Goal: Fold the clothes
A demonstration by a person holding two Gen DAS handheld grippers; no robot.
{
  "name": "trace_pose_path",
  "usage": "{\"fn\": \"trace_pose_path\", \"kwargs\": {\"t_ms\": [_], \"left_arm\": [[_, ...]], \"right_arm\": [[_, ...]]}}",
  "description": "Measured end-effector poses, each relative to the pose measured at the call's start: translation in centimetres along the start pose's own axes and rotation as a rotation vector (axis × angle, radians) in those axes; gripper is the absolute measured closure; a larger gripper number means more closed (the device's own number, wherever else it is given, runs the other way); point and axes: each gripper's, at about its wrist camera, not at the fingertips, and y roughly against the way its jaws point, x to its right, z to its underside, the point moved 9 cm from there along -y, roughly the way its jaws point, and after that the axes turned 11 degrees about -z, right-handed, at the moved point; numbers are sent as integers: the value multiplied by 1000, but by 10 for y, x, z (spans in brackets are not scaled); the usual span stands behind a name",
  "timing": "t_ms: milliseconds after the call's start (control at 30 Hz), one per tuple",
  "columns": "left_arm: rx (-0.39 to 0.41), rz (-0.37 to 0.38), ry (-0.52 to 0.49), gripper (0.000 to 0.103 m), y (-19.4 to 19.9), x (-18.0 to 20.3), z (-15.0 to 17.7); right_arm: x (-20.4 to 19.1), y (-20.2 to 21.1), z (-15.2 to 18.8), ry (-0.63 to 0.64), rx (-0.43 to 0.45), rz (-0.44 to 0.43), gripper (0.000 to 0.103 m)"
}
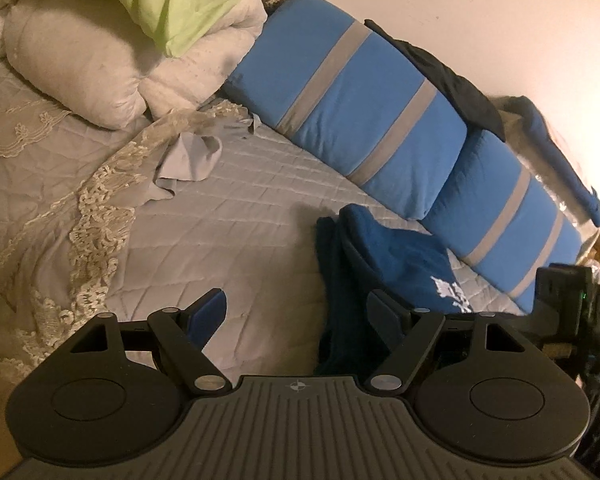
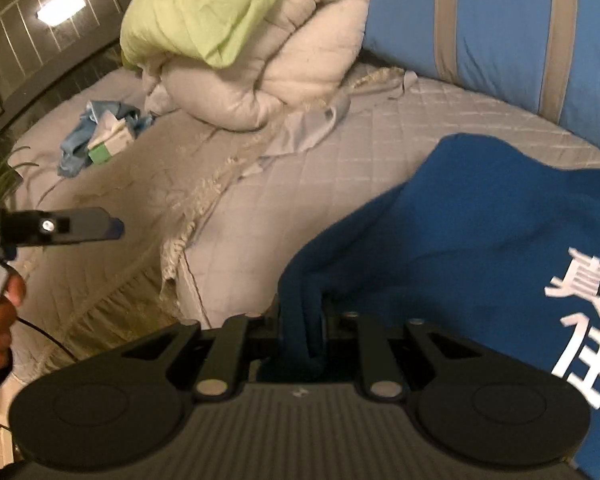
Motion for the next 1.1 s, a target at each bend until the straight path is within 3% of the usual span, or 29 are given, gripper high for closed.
{"fn": "trace_pose_path", "kwargs": {"t_ms": [200, 267, 300, 333, 433, 500, 633, 800, 900, 933, 1100], "left_arm": [[-21, 8, 41, 26, -9, -5, 6], [-27, 15, 43, 26, -11, -3, 7], [-29, 20, 40, 26, -12, -1, 7], [-31, 25, 37, 26, -13, 1, 8], [-38, 41, 16, 26, -18, 10, 7], [-42, 52, -1, 26, -22, 18, 6], [-55, 79, -48, 26, -35, 39, 2], [-73, 148, -124, 26, -54, 75, -2], [-134, 268, -150, 27, -68, 98, -3], [-167, 299, -142, 31, -75, 101, -3], [-322, 314, -80, 51, -115, 99, 2]], "right_arm": [[-2, 1, -5, -25, 6, 12, 86], [-6, -4, -3, -4, -12, 6, 74], [-9, -4, -2, 1, -14, -11, 60], [-12, 1, -4, -4, -1, -43, 37], [-20, 20, -7, -17, 41, -123, 19], [-9, 41, -10, -17, 87, -78, 12], [15, 84, -15, -17, 179, 14, 4], [62, 122, -4, -75, 240, 150, 3], [87, 133, 10, -136, 268, 182, 3], [94, 136, 15, -158, 277, 187, 3], [130, 151, 40, -264, 326, 212, 3]]}}
